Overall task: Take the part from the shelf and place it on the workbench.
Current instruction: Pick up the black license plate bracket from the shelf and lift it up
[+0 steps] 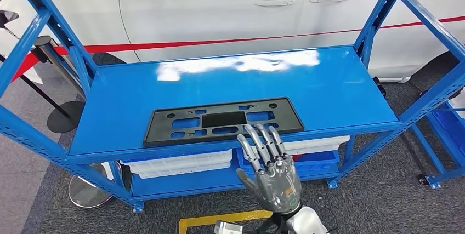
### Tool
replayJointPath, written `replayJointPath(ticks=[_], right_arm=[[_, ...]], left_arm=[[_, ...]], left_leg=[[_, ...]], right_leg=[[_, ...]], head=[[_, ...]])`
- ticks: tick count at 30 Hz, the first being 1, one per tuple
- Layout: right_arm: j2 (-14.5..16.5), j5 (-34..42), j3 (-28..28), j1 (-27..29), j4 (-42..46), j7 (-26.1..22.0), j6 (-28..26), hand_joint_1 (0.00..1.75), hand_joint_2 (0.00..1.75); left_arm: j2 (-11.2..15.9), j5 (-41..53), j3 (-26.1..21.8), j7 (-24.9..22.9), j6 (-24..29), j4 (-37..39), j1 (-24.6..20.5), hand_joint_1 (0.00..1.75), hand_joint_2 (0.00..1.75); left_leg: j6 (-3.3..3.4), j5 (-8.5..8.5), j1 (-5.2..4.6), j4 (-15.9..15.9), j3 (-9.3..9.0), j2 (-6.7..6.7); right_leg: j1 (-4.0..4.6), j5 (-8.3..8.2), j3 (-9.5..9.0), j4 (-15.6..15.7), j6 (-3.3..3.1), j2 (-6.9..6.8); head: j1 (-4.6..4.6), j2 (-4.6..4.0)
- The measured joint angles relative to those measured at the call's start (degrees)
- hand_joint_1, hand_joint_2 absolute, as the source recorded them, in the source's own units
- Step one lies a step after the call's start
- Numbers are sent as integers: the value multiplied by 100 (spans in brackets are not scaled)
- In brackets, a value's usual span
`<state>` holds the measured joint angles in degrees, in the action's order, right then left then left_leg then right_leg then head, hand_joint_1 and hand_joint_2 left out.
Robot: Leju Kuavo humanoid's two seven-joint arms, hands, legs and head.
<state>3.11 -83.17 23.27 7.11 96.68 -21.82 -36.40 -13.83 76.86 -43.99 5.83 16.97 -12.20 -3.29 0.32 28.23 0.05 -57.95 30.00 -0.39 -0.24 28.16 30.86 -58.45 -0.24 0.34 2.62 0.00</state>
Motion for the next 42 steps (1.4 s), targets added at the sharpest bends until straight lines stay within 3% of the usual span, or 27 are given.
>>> replayJointPath(ticks=[7,15,24,42], right_arm=[[17,-243,842,-415,-1011,686,-109,0,175],[267,-229,1276,-1226,-2322,1114,-5,0,175],[495,-133,1522,-1748,-3225,1381,231,0,175],[1091,-221,1596,-2565,-4112,1732,995,0,175]], left_arm=[[-30,2,-122,25,95,24,-18,0,0],[-99,-71,-283,-1,225,34,-49,0,0],[-135,-161,-395,-27,330,37,-82,0,0],[-178,-464,-662,-90,582,40,-95,0,0]], left_leg=[[0,-1,0,0,0,0],[1,-8,0,-2,1,0],[1,-8,0,-3,2,0],[1,-10,1,-6,-7,1]], right_leg=[[0,0,1,0,0,0],[0,-4,1,0,4,0],[0,-4,3,0,4,1],[2,-4,5,-1,4,1]], head=[[0,0],[0,0],[0,0],[0,0]])
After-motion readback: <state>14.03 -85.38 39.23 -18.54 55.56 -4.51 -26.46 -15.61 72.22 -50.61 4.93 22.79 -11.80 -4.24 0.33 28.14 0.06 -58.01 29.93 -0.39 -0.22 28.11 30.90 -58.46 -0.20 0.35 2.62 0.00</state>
